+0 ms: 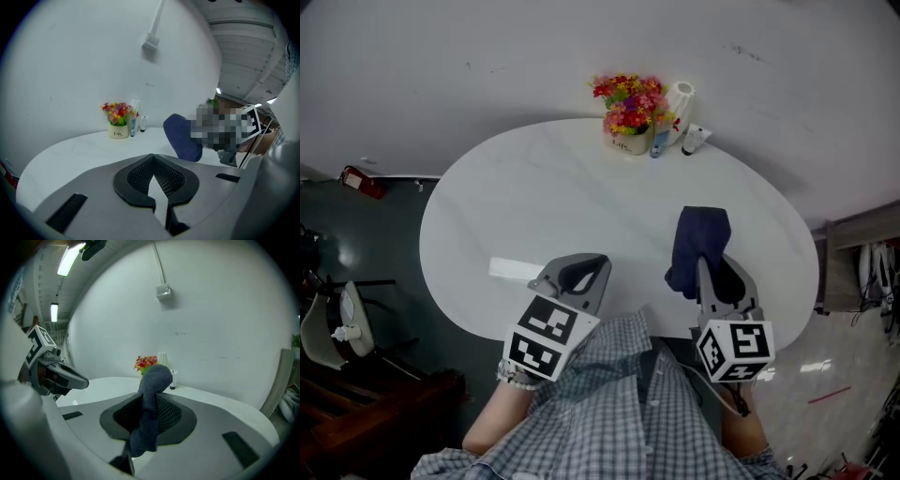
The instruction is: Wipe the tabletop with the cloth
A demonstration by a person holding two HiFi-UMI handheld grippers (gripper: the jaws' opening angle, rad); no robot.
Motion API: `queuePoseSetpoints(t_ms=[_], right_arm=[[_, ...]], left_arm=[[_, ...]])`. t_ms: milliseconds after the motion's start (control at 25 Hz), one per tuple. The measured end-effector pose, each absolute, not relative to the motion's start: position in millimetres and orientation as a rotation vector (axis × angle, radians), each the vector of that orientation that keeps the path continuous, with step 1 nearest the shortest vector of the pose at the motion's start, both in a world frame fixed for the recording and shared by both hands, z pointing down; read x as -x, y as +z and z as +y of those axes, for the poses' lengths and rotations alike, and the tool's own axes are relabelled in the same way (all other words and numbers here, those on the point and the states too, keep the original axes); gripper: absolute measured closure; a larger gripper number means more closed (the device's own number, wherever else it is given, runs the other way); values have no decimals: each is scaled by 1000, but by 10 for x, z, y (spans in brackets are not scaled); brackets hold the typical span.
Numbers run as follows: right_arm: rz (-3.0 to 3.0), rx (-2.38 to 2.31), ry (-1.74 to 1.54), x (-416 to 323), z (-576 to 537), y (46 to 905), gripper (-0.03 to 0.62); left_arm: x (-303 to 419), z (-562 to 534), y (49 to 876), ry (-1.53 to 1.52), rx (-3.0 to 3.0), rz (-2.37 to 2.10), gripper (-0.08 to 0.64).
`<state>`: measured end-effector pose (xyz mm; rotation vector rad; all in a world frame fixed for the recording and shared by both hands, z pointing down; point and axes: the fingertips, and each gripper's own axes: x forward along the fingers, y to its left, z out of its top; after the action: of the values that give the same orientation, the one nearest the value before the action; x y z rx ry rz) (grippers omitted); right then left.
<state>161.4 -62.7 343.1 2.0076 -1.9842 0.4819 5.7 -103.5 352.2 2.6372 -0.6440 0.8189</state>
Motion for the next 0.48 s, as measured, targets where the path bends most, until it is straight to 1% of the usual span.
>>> queuePoseSetpoints(t_ms=[480], right_arm=[[-2048, -2016, 448, -1467, -568, 3265, 518]], left_arm=[[-84, -1043, 3482, 815, -2664, -635, 558]])
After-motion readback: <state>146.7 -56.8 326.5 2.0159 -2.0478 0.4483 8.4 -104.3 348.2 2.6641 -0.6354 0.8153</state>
